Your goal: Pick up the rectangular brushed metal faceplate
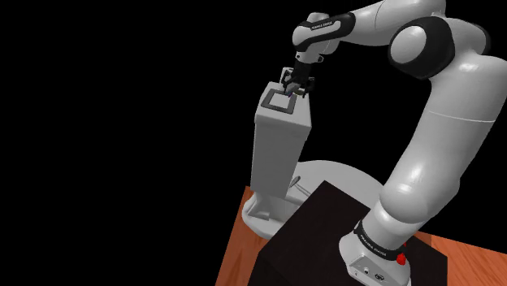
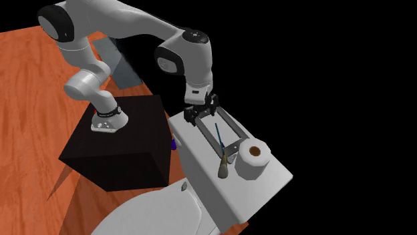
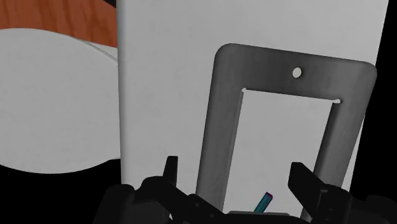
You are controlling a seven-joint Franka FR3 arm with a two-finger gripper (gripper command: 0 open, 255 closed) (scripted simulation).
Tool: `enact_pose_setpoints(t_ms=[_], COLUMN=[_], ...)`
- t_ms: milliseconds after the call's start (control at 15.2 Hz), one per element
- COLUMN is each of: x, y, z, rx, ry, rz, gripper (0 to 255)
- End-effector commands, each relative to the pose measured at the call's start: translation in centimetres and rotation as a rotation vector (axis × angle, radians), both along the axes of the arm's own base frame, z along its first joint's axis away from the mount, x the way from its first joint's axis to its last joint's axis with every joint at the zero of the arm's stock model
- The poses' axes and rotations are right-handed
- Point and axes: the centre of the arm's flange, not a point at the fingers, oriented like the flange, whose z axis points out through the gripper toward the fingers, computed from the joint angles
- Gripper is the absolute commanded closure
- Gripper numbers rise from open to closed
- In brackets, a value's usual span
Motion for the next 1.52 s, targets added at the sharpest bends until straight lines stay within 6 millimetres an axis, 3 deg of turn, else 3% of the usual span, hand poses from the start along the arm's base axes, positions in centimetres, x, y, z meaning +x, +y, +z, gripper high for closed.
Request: enact_pose_setpoints(t_ms=[0,594,660,1188,1452], x=[0.7,0.7,0.7,0.8,0.7], y=[-2.5,-2.5,-2.4,-2.4,-2.5], z=[-1.0,-5.0,-5.0,-5.2,-3.4], rx=[0.004,0.004,0.004,0.004,0.004], ry=[-0.007,-0.007,-0.007,-0.007,-0.007], rz=[-0.056,-0.056,-0.056,-0.056,-0.056], gripper=[0,0,255,255,255])
